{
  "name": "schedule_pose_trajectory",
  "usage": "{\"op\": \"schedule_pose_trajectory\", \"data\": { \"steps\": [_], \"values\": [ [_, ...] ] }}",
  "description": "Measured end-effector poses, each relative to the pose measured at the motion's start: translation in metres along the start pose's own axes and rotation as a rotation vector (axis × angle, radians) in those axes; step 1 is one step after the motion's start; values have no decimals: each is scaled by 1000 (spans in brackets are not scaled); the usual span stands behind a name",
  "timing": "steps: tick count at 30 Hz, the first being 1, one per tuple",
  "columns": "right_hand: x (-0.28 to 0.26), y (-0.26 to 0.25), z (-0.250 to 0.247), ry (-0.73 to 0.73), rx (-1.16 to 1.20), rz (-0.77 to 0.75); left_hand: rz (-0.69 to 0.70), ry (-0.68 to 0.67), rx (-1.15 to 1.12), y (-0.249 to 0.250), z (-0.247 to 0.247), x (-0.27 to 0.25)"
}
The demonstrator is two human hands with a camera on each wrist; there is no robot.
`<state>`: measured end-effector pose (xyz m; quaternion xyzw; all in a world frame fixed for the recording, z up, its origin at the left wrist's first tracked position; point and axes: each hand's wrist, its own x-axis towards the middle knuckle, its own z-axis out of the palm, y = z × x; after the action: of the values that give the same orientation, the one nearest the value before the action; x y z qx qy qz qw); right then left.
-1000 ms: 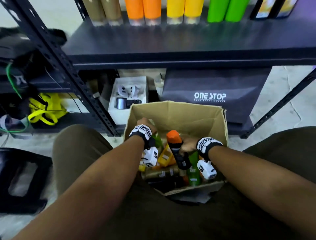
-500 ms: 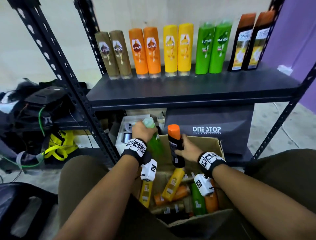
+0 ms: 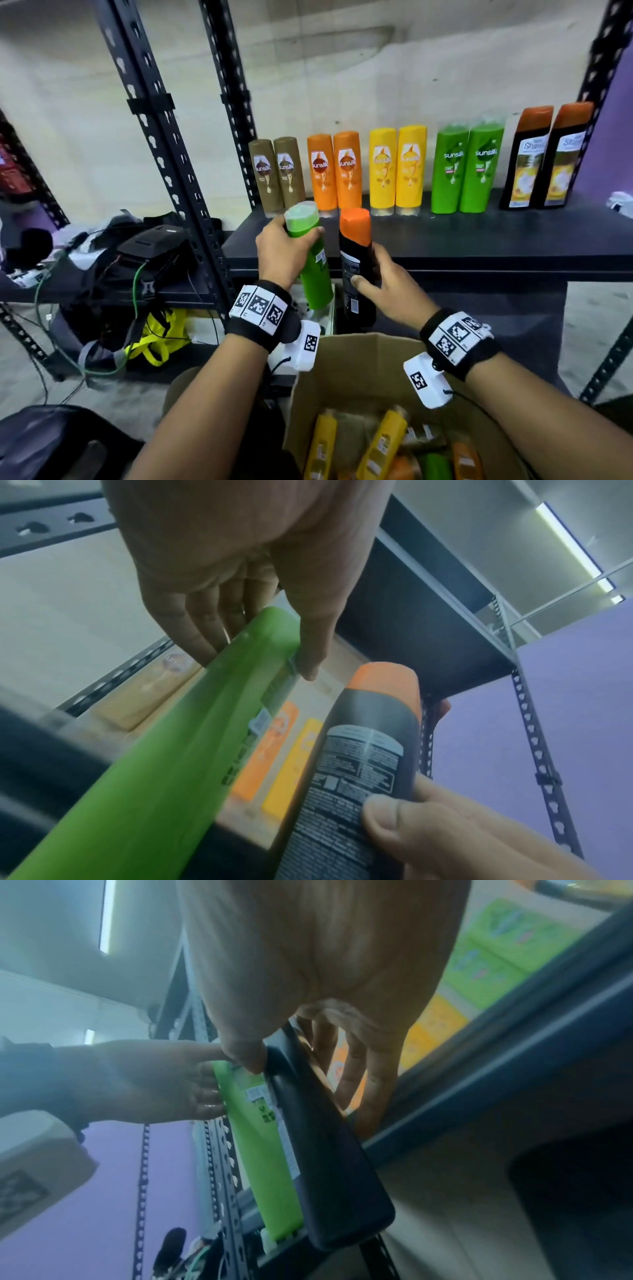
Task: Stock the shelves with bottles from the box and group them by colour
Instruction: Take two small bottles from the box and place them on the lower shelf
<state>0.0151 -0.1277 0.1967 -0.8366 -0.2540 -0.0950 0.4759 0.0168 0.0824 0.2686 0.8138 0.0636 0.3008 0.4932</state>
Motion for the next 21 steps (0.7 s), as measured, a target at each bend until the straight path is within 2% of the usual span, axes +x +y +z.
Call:
{"op": "schedule_pose_trajectory", "data": {
  "steps": [7, 15, 21],
  "values": [
    [59, -47, -8, 73, 5, -161, 88, 96, -46, 28, -36, 45],
    [102, -57, 5, 81, -6, -156, 79, 134, -25, 14, -43, 83],
    [123, -46, 24, 69, 0, -140, 133, 153, 18, 1, -36, 102]
  ]
}}
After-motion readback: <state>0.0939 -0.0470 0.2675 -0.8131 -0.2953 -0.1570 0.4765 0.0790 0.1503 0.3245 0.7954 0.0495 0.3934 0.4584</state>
